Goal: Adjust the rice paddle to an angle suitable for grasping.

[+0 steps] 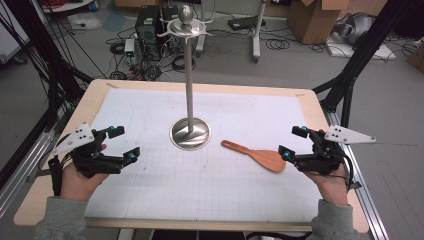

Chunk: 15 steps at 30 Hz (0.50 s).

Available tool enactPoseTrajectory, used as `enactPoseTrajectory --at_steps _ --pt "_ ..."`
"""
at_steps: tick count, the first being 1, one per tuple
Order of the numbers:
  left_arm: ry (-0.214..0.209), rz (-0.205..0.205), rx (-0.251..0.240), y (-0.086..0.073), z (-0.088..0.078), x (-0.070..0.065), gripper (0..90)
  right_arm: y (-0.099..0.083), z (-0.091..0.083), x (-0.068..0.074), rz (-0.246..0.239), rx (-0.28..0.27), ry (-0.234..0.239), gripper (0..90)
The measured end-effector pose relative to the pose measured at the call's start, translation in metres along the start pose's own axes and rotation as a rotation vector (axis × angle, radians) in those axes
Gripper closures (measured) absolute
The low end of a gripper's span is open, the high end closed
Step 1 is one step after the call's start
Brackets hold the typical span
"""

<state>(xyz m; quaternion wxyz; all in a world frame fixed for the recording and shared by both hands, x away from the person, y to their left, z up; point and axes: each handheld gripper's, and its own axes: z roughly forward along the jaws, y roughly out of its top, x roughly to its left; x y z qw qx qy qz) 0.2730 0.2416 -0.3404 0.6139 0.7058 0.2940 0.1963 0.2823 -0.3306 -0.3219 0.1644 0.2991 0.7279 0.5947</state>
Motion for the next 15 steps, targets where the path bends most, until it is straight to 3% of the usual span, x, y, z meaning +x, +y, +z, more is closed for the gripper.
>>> enactPoseTrajectory --at_steps 4,10,13,15 --pt "-0.002 -0.001 0.004 -0.0004 0.0004 -0.0009 8.3 -0.0005 -0.0006 -0.0009 -0.003 0.001 -0.01 9.6" --pt "0.002 -0.001 0.011 -0.0016 -0.0004 -0.0014 8.4 -0.0029 0.0012 -0.0044 0.021 0.005 0.018 15.7" --pt "-0.003 0.002 0.008 -0.001 -0.0012 -0.0026 8.3 -0.0038 0.0039 -0.0064 0.028 0.02 0.03 22.7" --pt "-0.017 0.006 0.008 -0.0002 -0.0011 -0.0045 8.3 -0.0047 0.0058 -0.0065 0.016 0.025 0.014 33.5"
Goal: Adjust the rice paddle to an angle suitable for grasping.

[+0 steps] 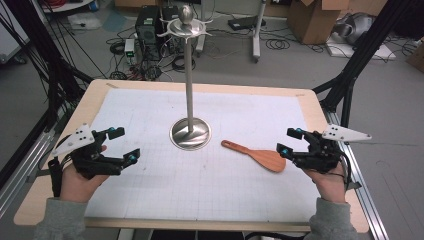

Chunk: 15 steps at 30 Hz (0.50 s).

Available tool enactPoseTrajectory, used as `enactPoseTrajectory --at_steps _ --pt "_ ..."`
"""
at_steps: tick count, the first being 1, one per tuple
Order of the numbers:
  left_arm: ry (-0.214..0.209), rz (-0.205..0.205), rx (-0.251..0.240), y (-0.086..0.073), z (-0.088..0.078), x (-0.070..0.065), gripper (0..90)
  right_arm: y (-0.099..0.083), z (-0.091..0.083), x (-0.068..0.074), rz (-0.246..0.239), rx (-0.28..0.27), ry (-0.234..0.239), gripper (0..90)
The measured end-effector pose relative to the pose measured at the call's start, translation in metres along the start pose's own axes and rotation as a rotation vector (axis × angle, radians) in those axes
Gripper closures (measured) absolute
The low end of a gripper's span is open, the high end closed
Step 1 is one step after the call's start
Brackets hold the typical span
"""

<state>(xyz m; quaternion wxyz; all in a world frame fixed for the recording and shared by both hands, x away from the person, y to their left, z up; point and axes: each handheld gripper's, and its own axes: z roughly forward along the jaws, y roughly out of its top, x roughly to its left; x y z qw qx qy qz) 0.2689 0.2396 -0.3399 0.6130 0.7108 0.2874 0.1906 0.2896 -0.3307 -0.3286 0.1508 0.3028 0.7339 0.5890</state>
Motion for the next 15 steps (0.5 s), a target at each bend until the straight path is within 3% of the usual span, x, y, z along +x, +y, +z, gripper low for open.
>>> enactPoseTrajectory --at_steps 8,15 --pt "-0.003 0.002 0.007 -0.001 -0.002 -0.001 8.3 -0.007 0.01 -0.002 -0.054 0.026 -0.064 58.5" --pt "0.003 0.001 0.019 -0.004 -0.003 -0.001 8.3 -0.011 0.014 -0.008 -0.052 0.02 -0.033 72.1"
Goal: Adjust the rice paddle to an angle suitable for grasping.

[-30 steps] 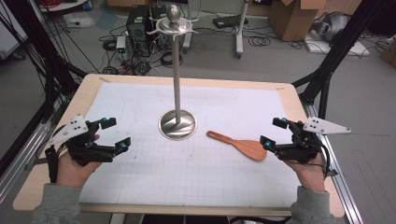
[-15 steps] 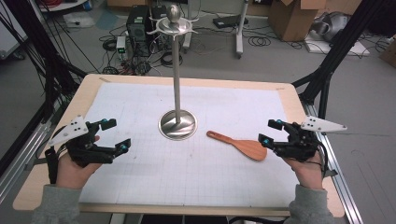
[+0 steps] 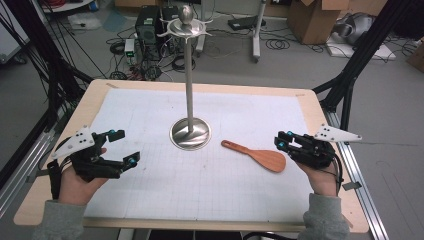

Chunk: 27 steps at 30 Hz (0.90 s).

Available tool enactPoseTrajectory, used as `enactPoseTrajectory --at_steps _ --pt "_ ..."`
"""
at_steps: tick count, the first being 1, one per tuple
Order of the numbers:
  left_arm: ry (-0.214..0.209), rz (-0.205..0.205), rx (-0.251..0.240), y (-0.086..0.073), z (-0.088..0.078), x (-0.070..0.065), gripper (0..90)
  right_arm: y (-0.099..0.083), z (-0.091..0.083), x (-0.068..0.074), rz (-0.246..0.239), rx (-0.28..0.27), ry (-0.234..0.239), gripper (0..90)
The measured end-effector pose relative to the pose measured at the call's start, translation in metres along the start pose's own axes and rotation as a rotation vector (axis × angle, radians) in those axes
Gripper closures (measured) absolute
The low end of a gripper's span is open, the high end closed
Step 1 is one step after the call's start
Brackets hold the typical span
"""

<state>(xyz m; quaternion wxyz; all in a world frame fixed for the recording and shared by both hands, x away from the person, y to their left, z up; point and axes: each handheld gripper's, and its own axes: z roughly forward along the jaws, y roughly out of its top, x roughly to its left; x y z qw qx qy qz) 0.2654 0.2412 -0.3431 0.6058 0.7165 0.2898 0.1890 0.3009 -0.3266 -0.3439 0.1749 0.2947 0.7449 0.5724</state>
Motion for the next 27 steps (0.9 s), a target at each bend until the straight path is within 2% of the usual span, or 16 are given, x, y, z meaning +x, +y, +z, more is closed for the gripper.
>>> enactPoseTrajectory --at_steps 6,10,14,19,21,27 --pt "-0.003 -0.004 -0.007 0.0 -0.002 -0.002 8.3 -0.003 0.005 -0.004 -0.016 0.023 -0.004 78.6" --pt "0.011 -0.011 -0.008 -0.001 -0.006 -0.001 8.3 -0.007 0.01 -0.009 -0.026 0.032 -0.003 84.2" --pt "0.017 -0.011 -0.006 -0.002 -0.009 -0.001 8.3 -0.01 0.015 -0.015 0.008 0.043 -0.003 88.3" --pt "0.013 -0.025 -0.011 -0.004 -0.01 0.0 8.4 -0.01 0.018 -0.017 0.002 0.031 -0.011 89.0" --pt "0.019 -0.019 -0.002 -0.005 -0.011 0.0 8.4 -0.011 0.019 -0.018 0.0 0.033 -0.013 89.0" --pt "0.022 -0.02 0.006 -0.007 -0.011 0.0 8.4 -0.015 0.027 -0.026 0.003 0.07 -0.029 89.1"
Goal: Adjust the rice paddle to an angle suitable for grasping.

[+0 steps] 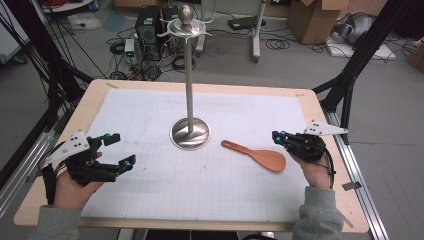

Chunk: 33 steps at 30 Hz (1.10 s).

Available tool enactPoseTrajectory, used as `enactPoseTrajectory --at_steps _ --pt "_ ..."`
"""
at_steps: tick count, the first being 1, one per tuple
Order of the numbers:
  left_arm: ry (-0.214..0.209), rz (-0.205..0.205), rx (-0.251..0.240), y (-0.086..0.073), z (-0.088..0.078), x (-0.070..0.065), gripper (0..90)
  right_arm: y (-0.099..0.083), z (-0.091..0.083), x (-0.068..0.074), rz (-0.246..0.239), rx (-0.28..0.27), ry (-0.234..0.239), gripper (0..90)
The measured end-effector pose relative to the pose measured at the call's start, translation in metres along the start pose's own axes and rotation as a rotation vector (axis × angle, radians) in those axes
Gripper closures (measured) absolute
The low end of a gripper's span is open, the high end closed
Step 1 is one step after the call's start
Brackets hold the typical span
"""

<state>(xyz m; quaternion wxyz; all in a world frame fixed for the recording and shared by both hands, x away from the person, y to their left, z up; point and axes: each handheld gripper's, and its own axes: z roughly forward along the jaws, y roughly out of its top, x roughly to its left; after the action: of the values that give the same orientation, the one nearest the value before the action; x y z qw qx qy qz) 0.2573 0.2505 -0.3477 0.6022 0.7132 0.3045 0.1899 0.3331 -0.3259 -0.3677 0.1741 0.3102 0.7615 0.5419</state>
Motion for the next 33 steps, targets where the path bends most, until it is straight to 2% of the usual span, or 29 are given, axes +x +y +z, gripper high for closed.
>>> enactPoseTrajectory --at_steps 3,11,20,24,33 --pt "0.007 -0.004 0.004 -0.001 -0.001 0.001 8.4 -0.003 0.005 -0.005 0.012 0.023 -0.01 89.2" --pt "0.016 -0.008 0.008 -0.004 -0.003 0.003 8.4 -0.009 0.018 -0.013 -0.003 0.076 -0.004 89.2" --pt "0.02 -0.012 0.01 -0.005 -0.005 0.002 8.4 -0.018 0.029 -0.025 -0.001 0.142 -0.022 89.4" --pt "0.017 -0.012 0.019 -0.006 -0.004 0.002 8.5 -0.022 0.033 -0.03 0.005 0.151 -0.004 89.4" --pt "0.007 -0.009 0.027 -0.008 0.001 0.0 8.5 -0.041 0.037 -0.047 0.049 0.192 -0.023 89.4"
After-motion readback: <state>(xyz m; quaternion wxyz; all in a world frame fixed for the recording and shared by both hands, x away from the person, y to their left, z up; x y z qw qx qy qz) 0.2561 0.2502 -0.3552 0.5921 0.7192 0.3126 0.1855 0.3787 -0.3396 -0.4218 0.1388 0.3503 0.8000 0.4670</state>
